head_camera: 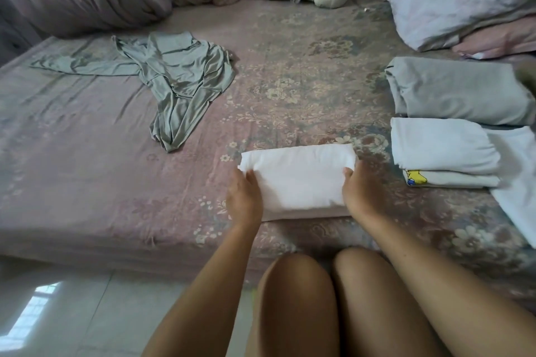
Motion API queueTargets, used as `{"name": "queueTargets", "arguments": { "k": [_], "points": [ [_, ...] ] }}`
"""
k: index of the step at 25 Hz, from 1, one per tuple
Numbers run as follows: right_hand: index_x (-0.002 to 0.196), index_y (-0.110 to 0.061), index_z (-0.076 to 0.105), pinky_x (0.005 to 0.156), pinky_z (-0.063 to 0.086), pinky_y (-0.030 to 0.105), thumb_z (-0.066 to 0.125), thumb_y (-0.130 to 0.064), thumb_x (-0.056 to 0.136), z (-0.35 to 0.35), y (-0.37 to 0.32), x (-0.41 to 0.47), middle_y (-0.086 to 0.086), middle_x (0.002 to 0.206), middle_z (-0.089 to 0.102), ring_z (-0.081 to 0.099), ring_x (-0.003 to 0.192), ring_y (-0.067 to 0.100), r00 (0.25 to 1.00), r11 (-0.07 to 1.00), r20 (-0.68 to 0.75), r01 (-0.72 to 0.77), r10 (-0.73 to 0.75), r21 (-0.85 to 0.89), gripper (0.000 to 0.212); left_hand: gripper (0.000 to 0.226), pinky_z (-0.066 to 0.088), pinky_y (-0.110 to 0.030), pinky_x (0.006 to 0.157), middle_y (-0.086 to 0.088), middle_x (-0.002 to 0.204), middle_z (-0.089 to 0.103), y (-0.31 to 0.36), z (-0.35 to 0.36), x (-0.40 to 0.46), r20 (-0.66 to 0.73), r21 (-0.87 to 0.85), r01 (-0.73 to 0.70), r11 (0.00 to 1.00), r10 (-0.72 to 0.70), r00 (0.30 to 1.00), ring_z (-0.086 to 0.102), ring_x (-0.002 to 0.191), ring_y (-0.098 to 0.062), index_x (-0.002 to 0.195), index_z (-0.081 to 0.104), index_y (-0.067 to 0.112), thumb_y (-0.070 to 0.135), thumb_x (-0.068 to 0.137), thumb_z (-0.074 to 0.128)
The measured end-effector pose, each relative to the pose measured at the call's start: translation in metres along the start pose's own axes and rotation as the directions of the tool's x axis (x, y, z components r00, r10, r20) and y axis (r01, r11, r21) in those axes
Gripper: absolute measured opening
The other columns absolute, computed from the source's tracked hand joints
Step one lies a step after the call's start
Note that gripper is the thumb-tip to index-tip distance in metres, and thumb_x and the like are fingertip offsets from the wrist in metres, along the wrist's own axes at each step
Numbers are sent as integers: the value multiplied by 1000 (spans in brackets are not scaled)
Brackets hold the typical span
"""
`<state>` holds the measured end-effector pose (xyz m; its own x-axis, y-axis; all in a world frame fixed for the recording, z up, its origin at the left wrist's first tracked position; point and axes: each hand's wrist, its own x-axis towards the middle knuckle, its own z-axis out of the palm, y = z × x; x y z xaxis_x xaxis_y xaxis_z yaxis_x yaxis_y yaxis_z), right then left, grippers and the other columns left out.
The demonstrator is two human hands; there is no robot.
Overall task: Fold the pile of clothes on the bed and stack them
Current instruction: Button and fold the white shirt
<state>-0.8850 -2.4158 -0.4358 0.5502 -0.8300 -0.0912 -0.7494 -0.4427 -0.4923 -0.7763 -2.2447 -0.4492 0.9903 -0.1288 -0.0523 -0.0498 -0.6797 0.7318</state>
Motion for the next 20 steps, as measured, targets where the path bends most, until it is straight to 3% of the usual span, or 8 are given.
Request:
{"name": "queueTargets", "arguments": {
  "k": [3,5,7,9,12,14,18,20],
  "points": [
    [124,-3,37,81,41,40,36,-15,100,7,9,-7,19,129,54,52,116,39,987,990,160,17,5,-137,27,37,40,-44,86,-24,119,55,-18,4,-8,34,147,-16,989,11,999,53,109,-40,124,43,-1,28,102,36],
    [126,-1,36,82,42,43,42,-15,98,9,13,-6,23,128,52,50,114,41,991,979,128,60,-35,-194,32,35,41,-46,82,-25,116,55,-21,5,-7,19,165,-23,986,21,1000,54,105,-41,122,44,-3,24,100,41],
    [134,1,40,83,47,49,48,-9,89,16,9,-10,27,127,50,50,109,43,955,889,6,277,-296,-365,46,32,46,-45,71,-25,106,59,-12,5,-8,-4,155,-86,984,87,996,59,92,-41,116,50,-6,12,91,55],
    [140,-6,40,92,45,55,41,-18,86,24,0,-10,27,138,42,43,123,43,840,754,84,520,-535,-401,55,39,50,-42,69,-24,101,61,-12,12,-2,-44,202,-147,968,159,986,60,86,-40,114,55,-9,11,81,61],
    [152,-32,5,113,3,58,19,-50,98,31,-6,-6,7,160,-9,-9,146,30,830,760,334,549,-447,-348,58,48,40,-45,89,-27,119,51,-1,14,13,-34,-74,85,994,-88,996,50,110,-41,121,45,-9,33,97,43],
    [149,-41,-7,111,-8,58,17,-58,97,32,0,-2,-1,157,-23,-24,143,25,850,781,364,506,-380,-365,60,36,39,-36,83,-16,110,55,-3,21,23,-5,-249,180,952,-187,982,52,104,-31,118,45,0,30,99,44],
    [148,-41,-11,112,-8,59,14,-60,95,33,7,1,-1,156,-25,-27,142,25,863,788,385,475,-328,-392,61,17,32,-31,71,-6,94,52,-9,17,31,70,-286,95,954,-79,994,50,93,-25,109,49,5,18,99,45],
    [150,-37,-8,111,-11,59,10,-60,95,34,6,1,2,157,-21,-24,143,25,865,771,354,486,-356,-412,62,29,35,-37,86,-18,114,53,-11,18,35,57,-98,-63,993,69,996,49,109,-34,125,46,1,9,98,42]
  ]
}}
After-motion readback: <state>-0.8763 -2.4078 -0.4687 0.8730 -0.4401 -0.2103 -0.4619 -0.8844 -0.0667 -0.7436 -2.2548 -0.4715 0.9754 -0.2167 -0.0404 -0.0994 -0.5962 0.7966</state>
